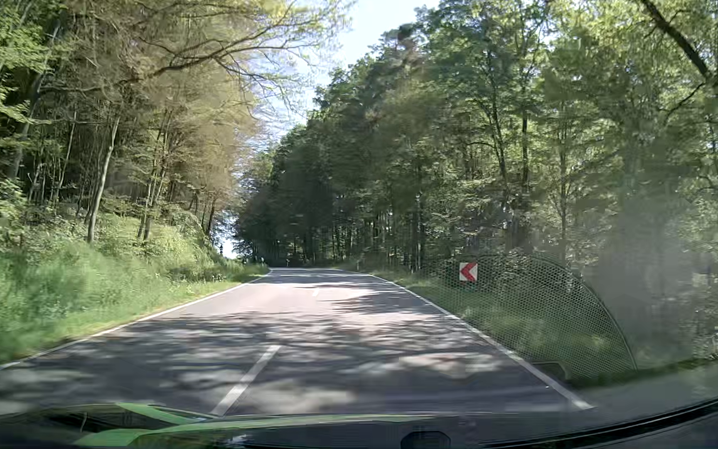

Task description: Follow the waypoints while adhering to traffic rules and regulations

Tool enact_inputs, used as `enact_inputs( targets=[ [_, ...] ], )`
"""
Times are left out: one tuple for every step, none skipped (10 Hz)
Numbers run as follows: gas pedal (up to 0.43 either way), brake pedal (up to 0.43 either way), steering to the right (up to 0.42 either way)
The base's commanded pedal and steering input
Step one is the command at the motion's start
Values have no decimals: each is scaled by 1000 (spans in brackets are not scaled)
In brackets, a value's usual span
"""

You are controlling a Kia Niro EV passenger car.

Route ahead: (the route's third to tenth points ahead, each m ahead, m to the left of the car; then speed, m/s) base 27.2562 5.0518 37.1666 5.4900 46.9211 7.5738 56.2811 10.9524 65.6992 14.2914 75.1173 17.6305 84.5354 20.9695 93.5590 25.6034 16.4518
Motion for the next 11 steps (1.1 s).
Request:
enact_inputs(
  targets=[
    [260, 0, -32],
    [280, 0, -32],
    [280, 0, -32],
    [287, 0, -31],
    [299, 0, -32],
    [299, 0, -32],
    [299, 0, -31],
    [287, 0, -31],
    [268, 0, -30],
    [268, 0, -30],
    [268, 0, -30]
  ],
)
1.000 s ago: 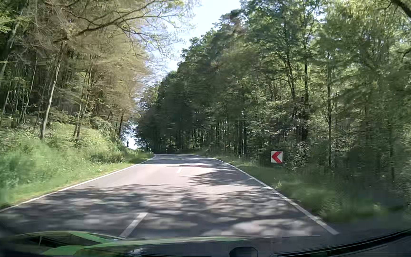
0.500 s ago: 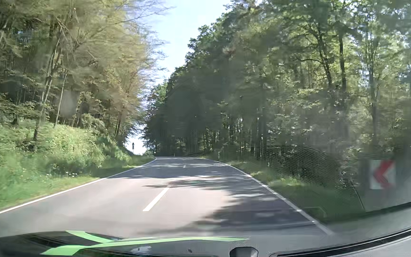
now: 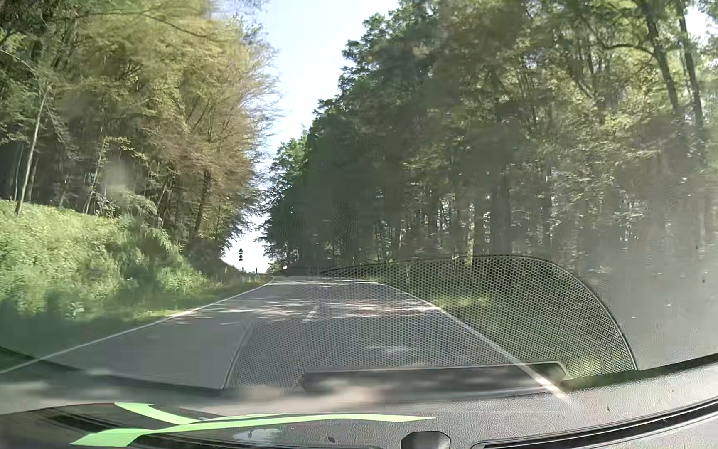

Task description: Follow the waypoints while adhering to traffic rules and regulations

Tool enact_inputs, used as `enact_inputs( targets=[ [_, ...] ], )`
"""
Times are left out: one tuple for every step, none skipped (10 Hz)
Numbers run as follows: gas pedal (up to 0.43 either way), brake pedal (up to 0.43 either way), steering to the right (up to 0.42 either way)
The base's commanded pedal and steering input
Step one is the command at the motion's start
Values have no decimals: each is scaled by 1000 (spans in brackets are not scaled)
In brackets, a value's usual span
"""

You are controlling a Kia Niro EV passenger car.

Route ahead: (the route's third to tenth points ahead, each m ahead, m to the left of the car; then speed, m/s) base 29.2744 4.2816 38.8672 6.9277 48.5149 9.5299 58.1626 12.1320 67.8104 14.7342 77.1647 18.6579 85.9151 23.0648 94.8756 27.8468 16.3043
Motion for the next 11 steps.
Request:
enact_inputs(
  targets=[
    [268, 0, -30],
    [268, 0, -30],
    [268, 0, -30],
    [268, 0, -30],
    [280, 0, -30],
    [280, 0, -31],
    [287, 0, -30],
    [287, 0, -30],
    [287, 0, -30],
    [299, 0, -30],
    [299, 0, -30]
  ],
)
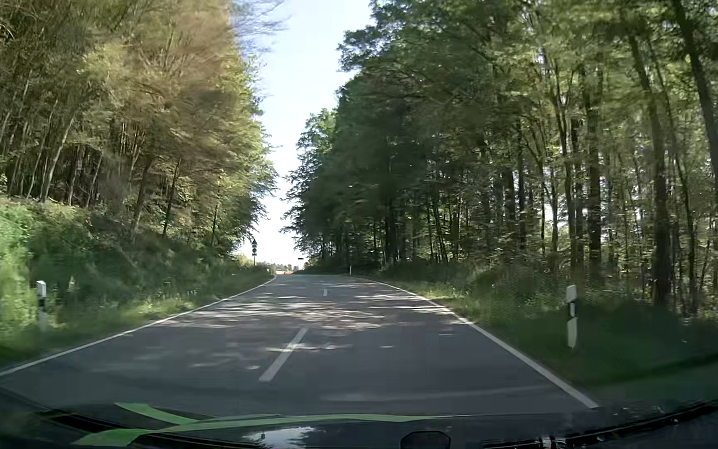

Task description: Follow the waypoints while adhering to traffic rules and regulations

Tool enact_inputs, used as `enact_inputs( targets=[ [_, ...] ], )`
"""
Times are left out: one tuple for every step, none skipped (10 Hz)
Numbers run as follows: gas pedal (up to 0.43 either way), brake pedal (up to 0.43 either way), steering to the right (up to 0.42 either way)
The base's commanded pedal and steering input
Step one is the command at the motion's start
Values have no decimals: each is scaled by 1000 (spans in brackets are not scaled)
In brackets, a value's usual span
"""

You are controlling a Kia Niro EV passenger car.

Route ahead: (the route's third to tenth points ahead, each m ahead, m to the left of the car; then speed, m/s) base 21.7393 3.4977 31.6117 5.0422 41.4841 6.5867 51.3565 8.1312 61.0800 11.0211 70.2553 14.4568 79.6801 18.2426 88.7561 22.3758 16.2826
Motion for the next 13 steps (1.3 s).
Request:
enact_inputs(
  targets=[
    [311, 0, -30],
    [319, 0, -30],
    [331, 0, -30],
    [350, 0, -30],
    [350, 0, -30],
    [350, 0, -30],
    [350, 0, -29],
    [339, 0, -30],
    [319, 0, -30],
    [287, 0, -29],
    [287, 0, -30],
    [287, 0, -30],
    [287, 0, -30]
  ],
)
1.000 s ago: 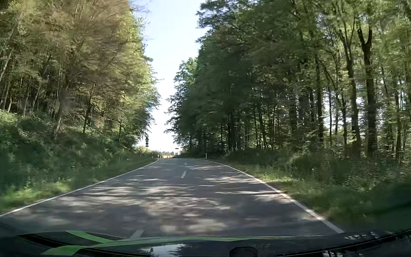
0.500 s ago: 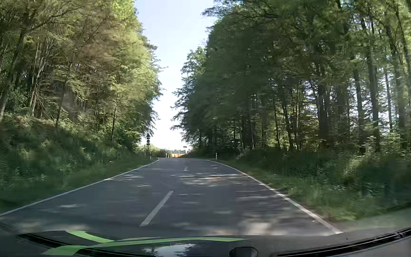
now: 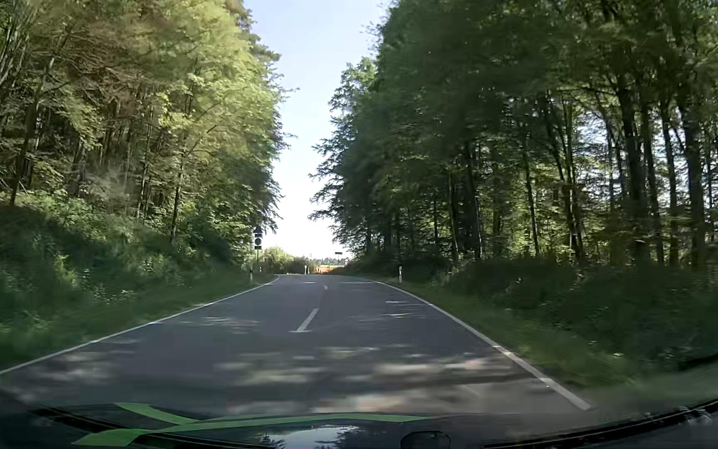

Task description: Follow the waypoints while adhering to traffic rules and regulations

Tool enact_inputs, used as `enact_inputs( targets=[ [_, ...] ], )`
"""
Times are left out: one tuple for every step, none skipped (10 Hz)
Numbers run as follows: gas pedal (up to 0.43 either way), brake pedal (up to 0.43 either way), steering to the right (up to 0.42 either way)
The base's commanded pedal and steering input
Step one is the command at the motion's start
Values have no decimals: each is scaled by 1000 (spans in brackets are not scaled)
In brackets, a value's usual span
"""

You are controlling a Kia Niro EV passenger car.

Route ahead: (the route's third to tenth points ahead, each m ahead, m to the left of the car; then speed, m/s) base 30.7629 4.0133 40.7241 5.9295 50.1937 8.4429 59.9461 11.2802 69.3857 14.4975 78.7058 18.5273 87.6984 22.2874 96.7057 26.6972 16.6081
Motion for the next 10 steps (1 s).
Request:
enact_inputs(
  targets=[
    [287, 0, -30],
    [287, 0, -30],
    [287, 0, -30],
    [287, 0, -30],
    [280, 0, -29],
    [280, 0, -29],
    [280, 0, -28],
    [280, 0, -28],
    [268, 0, -28],
    [248, 0, -28]
  ],
)
